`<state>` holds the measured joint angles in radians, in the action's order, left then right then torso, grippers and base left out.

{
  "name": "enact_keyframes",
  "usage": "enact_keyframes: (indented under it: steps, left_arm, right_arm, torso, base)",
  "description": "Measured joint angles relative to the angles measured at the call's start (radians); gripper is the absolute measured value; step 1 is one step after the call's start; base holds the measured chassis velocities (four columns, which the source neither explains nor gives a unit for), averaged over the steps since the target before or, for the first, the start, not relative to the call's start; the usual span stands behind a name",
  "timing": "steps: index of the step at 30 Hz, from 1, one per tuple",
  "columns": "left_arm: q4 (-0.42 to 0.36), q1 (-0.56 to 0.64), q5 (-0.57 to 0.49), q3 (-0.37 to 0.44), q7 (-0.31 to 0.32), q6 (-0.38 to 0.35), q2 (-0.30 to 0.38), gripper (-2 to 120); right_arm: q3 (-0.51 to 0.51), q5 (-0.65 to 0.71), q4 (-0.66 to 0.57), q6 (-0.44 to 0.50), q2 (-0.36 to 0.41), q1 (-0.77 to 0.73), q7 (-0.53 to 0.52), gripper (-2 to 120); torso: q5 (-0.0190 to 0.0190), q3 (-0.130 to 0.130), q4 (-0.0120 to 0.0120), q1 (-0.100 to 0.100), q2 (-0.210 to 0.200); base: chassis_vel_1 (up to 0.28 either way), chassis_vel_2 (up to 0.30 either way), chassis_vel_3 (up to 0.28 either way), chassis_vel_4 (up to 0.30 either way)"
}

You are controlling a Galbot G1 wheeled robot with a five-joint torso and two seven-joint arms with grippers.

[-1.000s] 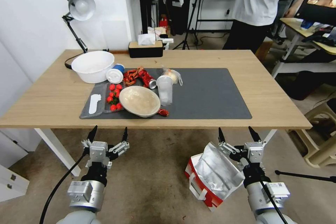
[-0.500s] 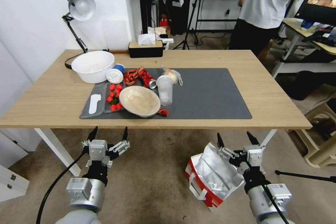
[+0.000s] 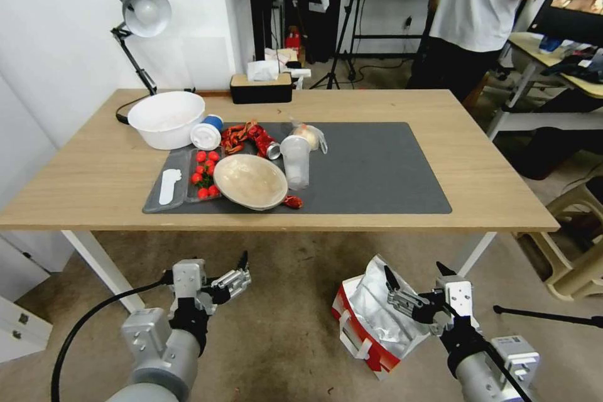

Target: Pick up the food delivery bag from the floor and place it on the table.

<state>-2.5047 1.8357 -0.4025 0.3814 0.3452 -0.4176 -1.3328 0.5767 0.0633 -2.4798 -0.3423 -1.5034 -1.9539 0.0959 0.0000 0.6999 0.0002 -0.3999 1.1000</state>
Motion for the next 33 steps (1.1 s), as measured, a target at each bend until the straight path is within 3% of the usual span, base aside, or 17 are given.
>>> enact_keyframes:
  steps: [19, 33]
  left_arm:
    - [0.000, 0.007, -0.005, 0.002, 0.007, 0.026, -0.002, 100]
    - [0.003, 0.008, 0.000, 0.011, 0.012, 0.046, -0.004, 100]
  right_arm:
    - [0.000, 0.000, 0.002, 0.009, -0.001, 0.005, -0.011, 100]
    - [0.001, -0.001, 0.001, 0.014, -0.003, 0.006, -0.015, 100]
  torso:
    - [0.0001, -0.002, 0.0000, 0.002, -0.004]
    - [0.0001, -0.051, 0.0000, 0.040, -0.091]
  base:
    - [0.000, 0.000, 0.000, 0.000]
    - [0.000, 0.000, 0.000, 0.000]
